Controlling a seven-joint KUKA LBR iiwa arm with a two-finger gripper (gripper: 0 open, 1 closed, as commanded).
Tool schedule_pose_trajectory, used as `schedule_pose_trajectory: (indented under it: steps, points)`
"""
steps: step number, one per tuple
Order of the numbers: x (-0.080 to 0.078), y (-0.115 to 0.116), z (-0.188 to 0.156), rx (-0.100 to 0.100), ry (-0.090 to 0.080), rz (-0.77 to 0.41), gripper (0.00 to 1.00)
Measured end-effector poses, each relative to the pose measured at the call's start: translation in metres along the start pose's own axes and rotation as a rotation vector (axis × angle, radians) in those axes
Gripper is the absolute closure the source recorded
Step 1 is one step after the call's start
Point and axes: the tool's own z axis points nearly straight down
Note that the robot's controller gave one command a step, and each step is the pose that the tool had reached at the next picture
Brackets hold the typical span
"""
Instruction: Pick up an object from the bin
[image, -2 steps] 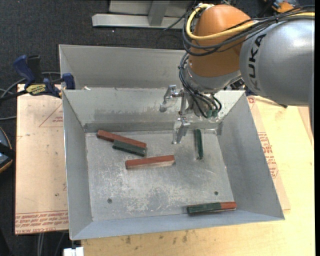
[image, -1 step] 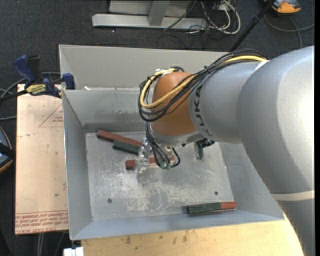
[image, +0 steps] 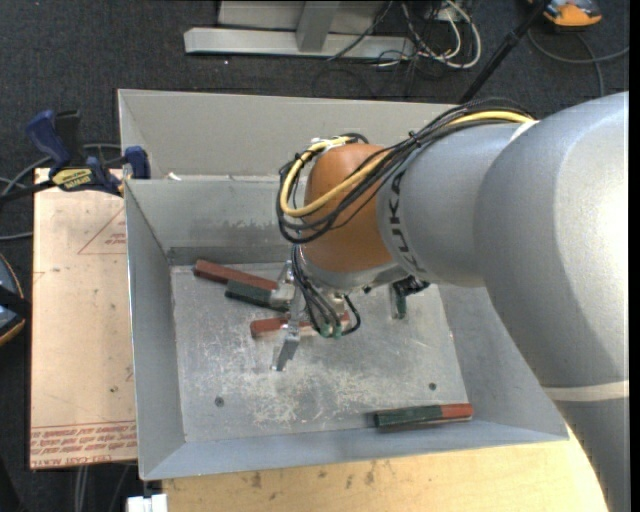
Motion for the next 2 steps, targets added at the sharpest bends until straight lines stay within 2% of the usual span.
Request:
schedule_pose_trajectory:
  steps: [1,2]
  points:
    - [0.0,0.0,0.0,0.0,0.0,0.0,0.0]
    - [-0.021,-0.008,0.03,-0.009,-0.019,-0.15,1.0]
